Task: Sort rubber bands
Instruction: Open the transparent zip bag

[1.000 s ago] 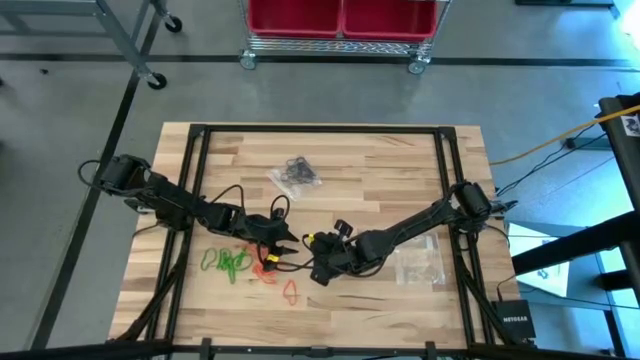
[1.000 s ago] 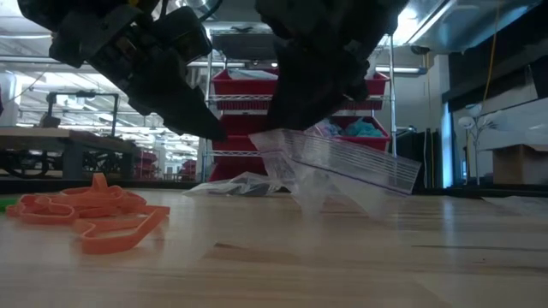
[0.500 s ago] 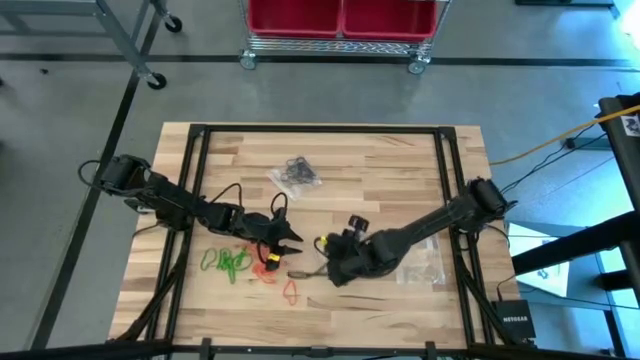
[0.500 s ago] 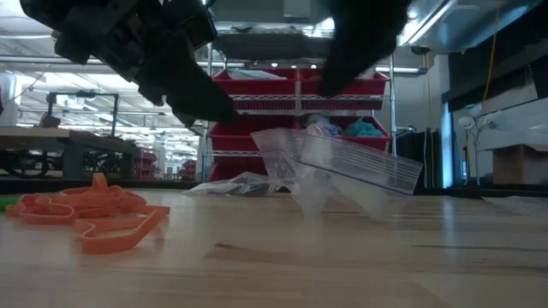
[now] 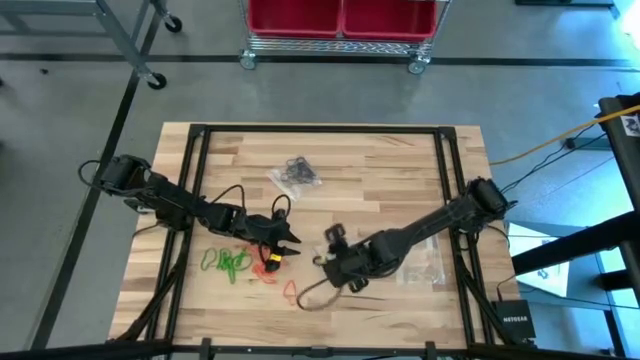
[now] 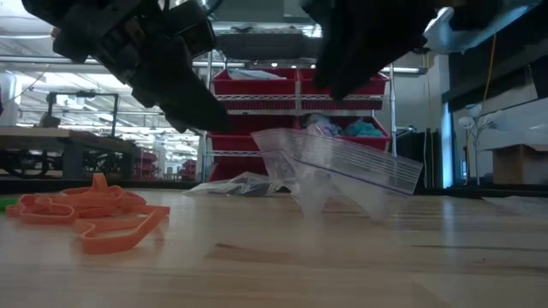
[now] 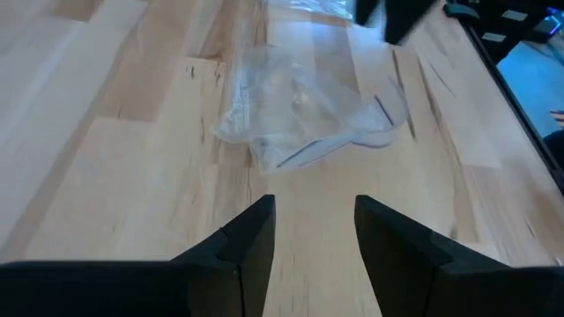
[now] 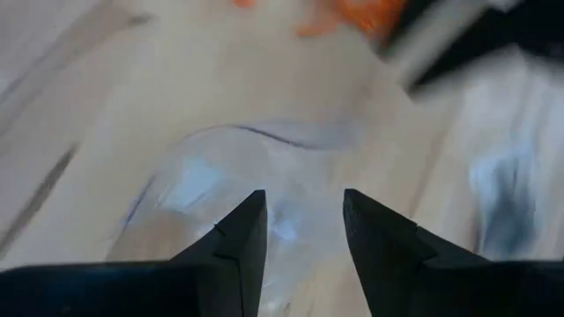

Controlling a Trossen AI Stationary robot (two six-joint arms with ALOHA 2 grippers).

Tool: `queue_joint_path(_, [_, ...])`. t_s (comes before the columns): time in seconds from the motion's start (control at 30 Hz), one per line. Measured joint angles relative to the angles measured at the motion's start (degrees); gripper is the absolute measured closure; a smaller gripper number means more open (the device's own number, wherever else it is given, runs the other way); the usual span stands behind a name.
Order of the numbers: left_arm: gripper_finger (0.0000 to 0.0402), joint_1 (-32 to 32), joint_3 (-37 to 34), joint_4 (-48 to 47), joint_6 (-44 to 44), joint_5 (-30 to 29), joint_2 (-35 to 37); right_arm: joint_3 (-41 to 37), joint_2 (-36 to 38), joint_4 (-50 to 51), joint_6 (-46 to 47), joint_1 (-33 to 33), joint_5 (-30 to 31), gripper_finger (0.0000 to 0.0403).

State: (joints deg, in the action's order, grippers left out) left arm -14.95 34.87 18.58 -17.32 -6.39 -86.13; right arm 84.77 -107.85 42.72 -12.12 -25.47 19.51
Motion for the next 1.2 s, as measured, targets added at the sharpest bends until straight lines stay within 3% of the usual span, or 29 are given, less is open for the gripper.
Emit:
queue_joint_path(0.1, [0.0251,0.08,0.00,-0.01,0.02,0.00,0.00,-0.03,-0.47,-0.99,-13.18,0.18,-3.15,0.0260])
queue_joint_path(0.23, [0.0251,0.10,0.00,0.02,-0.70,-0.01,0.00,-0.13,-2.22,-1.35,-19.10,0.89,-7.04,0.0260])
queue_joint_path(0.47, [0.0251,0.10,0.00,0.00,-0.92,-0.03,0.00,-0.08,-5.90,-2.31,-19.86,0.76,-9.18,0.0260])
queue_joint_path(0.93, [0.0251,0.09,-0.02,0.02,-0.72,-0.09,0.00,-0.09,-9.43,-4.16,-17.72,1.64,-7.19,0.0264])
queue_joint_path(1.03, [0.0251,0.09,-0.02,0.02,-0.71,-0.10,0.00,-0.09,-9.51,-5.11,-17.69,1.62,-7.26,0.0292])
queue_joint_path(1.2, [0.0251,0.08,-0.02,0.01,-0.43,-0.10,0.00,-0.07,-9.51,-5.21,-14.81,1.54,-8.80,0.0387])
